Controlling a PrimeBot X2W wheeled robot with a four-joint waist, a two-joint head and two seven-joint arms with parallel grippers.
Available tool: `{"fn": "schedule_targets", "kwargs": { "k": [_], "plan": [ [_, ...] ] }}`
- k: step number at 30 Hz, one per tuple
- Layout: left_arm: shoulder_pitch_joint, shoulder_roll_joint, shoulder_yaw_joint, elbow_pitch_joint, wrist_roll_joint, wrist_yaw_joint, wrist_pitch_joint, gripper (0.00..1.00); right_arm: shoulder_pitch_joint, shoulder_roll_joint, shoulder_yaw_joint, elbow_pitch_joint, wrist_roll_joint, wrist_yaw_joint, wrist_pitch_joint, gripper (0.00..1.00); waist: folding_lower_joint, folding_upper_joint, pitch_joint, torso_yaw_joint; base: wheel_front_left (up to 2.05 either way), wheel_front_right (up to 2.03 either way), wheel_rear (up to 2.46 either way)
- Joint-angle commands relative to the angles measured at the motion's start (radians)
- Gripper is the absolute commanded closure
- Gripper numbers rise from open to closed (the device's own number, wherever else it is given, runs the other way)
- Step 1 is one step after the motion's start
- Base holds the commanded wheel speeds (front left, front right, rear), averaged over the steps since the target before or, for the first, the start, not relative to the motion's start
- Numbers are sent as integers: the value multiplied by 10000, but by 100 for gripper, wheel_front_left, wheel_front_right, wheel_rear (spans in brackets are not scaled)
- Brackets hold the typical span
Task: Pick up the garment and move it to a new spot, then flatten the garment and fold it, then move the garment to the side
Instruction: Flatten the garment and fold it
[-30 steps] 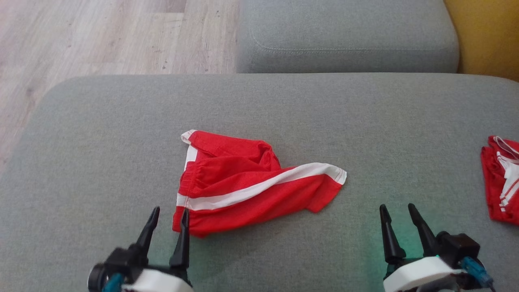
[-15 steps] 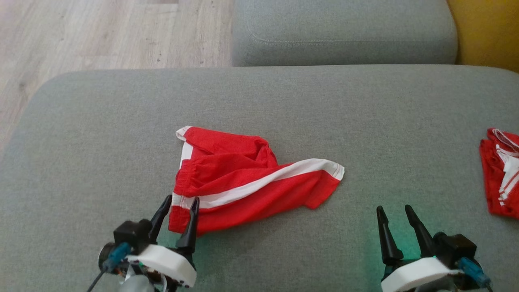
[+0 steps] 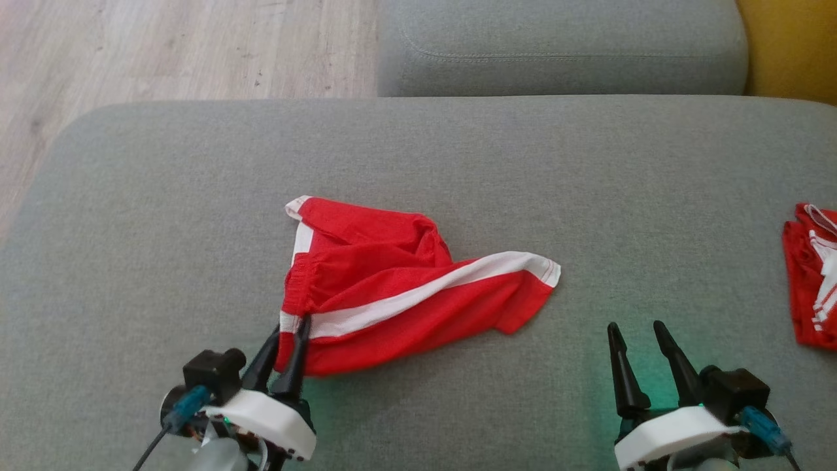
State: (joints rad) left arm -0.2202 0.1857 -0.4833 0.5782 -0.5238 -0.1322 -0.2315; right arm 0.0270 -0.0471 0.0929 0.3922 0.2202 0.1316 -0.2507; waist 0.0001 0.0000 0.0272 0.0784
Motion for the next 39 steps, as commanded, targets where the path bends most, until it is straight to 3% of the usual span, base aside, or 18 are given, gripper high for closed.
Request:
{"fn": "schedule_targets", "kwargs": {
  "k": [1,8,16,23,33,34,36,37,39],
  "plan": [
    [-549,266,312,-230,-38,16,-168,99,-428,-32,232,-258,36,-9,-111,0,-1,0,19,44,0,0,0],
    [-632,175,433,-690,187,18,-286,100,-878,-32,489,152,449,-9,-111,0,-1,0,235,370,0,0,0],
    [-431,-210,294,-1214,625,18,-299,100,-2749,-32,783,2121,1260,-9,-47,0,-1,0,710,960,0,0,0],
    [-466,-449,93,-1274,672,17,-301,100,-3967,-32,929,3736,1010,-9,219,0,-1,0,977,1162,0,0,0],
    [-631,-518,-5,-1321,661,16,-301,100,-4546,-32,911,4932,753,-9,98,0,-1,0,1186,1152,0,0,0],
    [-643,-518,-10,-1334,663,16,-301,100,-4593,-32,924,5006,756,-9,79,13,-1,0,1206,1151,0,0,0],
    [-663,-505,-26,-1347,658,16,-302,100,-4667,-32,980,5119,756,-9,38,76,-1,0,1233,1152,0,0,0],
    [-670,-495,-34,-1346,653,16,-302,100,-4694,-32,1012,5148,770,-9,15,100,-1,0,1240,1151,0,0,0],
    [-667,-469,-27,-1337,638,16,-302,100,-4726,-32,1060,5180,806,-9,-29,100,-1,0,1231,1148,0,0,0]
  ]
}}
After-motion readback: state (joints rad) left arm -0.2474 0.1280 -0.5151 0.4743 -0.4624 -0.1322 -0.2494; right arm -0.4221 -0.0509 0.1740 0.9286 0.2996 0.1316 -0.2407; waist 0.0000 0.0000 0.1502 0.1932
